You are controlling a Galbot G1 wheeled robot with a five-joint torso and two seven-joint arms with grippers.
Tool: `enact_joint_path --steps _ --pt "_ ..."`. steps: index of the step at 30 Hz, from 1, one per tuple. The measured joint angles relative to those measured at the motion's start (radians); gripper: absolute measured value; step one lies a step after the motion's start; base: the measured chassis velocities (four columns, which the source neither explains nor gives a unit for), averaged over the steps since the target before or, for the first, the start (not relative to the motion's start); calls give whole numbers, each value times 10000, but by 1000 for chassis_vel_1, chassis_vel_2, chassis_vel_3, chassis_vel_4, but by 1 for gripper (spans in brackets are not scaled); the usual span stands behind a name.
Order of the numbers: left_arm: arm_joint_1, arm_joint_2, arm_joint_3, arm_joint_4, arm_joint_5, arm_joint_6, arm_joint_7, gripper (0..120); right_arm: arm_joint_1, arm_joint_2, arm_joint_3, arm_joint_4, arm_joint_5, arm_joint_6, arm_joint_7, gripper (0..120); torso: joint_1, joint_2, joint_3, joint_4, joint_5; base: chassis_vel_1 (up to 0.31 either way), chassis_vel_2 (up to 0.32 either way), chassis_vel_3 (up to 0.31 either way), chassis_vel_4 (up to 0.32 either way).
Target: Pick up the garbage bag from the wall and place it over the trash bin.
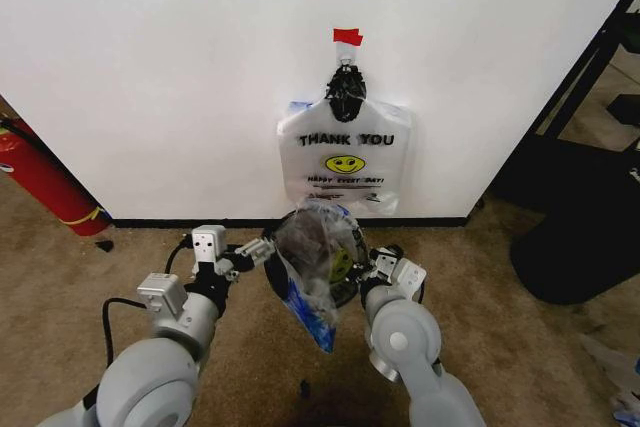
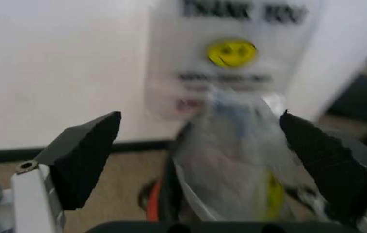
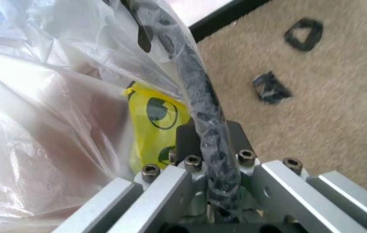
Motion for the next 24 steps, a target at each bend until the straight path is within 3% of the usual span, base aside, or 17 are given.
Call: enact_joint_path --steps 5,16,19,24 --pt "-1025 1017 37 -77 -2690 1123 -132 95 -161 -28 17 83 -376 1 -102 0 0 0 0 -2 -1 0 0 0 0" --pt "-2424 1380 249 -65 -5764 1938 -894 90 31 -29 -277 -38 -396 31 -273 0 0 0 1 0 -1 0 0 0 0" --pt "-2523 1316 277 -55 -6325 2136 -1147 87 236 -30 -451 -169 -372 24 -267 0 0 0 1 -1 -1 0 0 0 0" --pt "-2475 1229 414 -12 -6315 2319 -1583 81 397 -32 -659 -284 -379 0 -300 0 0 0 1 -1 -1 0 0 0 0"
